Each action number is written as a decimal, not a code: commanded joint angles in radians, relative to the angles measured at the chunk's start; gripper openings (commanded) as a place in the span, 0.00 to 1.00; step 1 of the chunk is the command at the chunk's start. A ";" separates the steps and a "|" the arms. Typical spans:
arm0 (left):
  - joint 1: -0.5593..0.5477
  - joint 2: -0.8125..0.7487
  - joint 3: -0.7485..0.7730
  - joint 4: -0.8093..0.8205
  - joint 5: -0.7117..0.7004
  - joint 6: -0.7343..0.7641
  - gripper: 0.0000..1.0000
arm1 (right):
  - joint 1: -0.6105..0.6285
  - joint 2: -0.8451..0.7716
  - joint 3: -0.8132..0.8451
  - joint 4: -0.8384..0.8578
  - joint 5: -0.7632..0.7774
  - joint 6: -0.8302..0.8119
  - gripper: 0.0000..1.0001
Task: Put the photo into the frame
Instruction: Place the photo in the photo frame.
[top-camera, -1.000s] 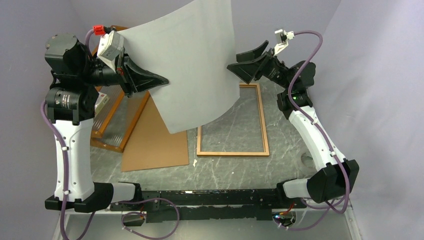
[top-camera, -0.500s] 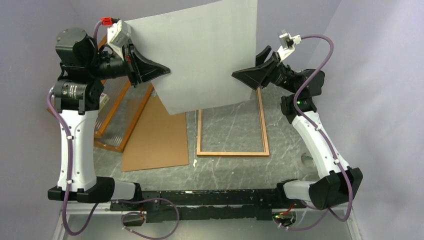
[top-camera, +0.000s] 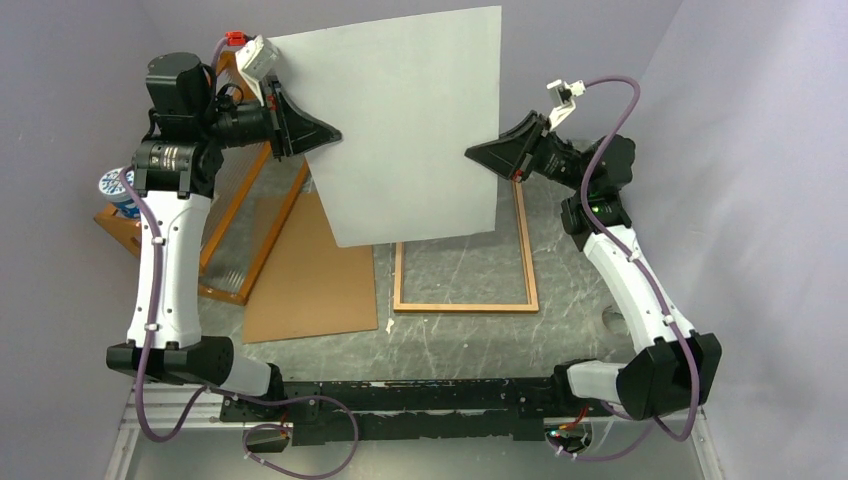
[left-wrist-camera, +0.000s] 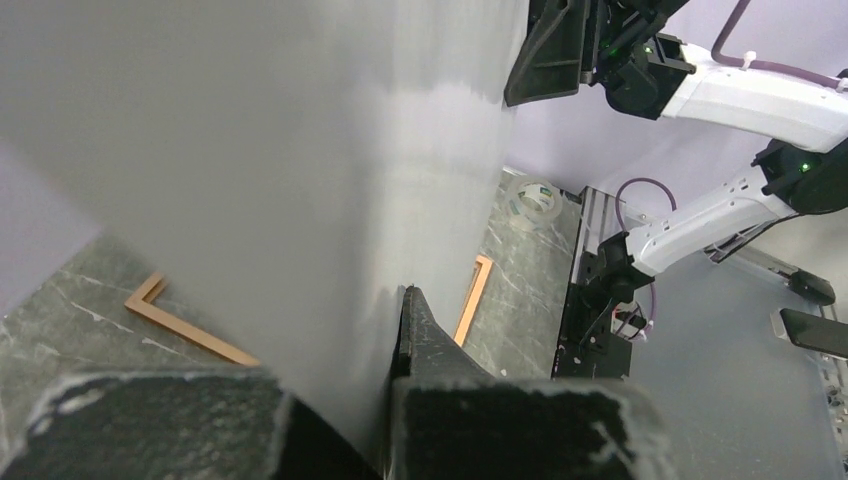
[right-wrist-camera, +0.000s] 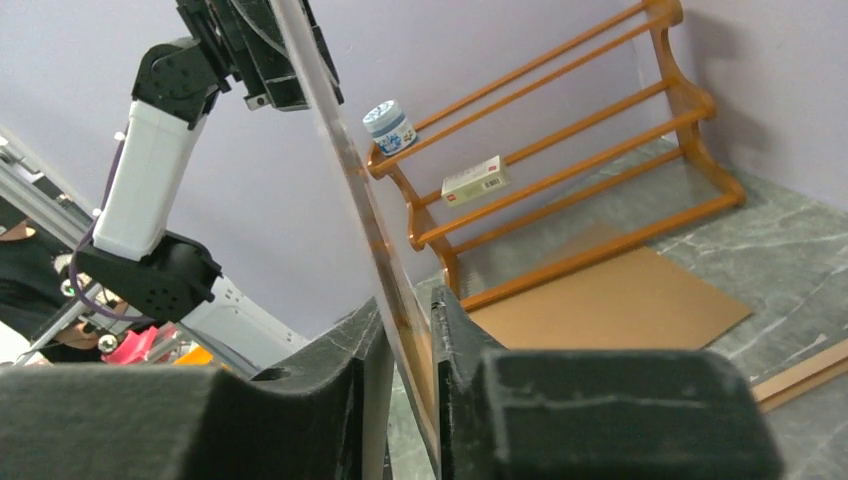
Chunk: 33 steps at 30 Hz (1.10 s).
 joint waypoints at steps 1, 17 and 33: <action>0.017 0.003 -0.011 0.050 0.018 -0.041 0.03 | -0.011 0.030 0.005 0.055 -0.014 0.027 0.15; 0.054 0.113 -0.238 -0.039 -0.667 -0.167 0.93 | -0.080 0.233 -0.037 -0.312 0.119 0.101 0.00; 0.058 0.340 -0.358 -0.077 -0.688 -0.325 0.88 | -0.226 0.612 0.292 -1.228 0.382 -0.550 0.00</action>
